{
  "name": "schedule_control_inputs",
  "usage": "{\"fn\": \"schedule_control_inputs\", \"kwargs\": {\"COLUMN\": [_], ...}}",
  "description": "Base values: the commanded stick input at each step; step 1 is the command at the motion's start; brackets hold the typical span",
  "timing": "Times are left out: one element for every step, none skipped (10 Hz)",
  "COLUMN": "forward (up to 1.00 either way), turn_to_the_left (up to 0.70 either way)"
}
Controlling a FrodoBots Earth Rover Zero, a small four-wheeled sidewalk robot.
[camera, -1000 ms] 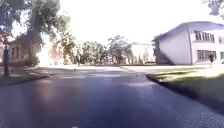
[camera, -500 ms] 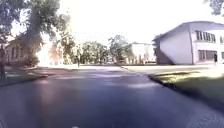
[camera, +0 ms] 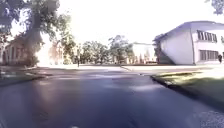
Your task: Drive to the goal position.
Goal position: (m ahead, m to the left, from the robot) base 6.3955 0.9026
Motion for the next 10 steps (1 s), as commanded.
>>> {"fn": "schedule_control_inputs", "kwargs": {"forward": [0.50, 0.50, 0.50, 0.50, 0.50, 0.50, 0.50, 0.50, 0.50, 0.50], "turn_to_the_left": [0.00, 0.00, 0.00, 0.00, 0.00, 0.00, 0.05, 0.50, 0.50, 0.50]}}
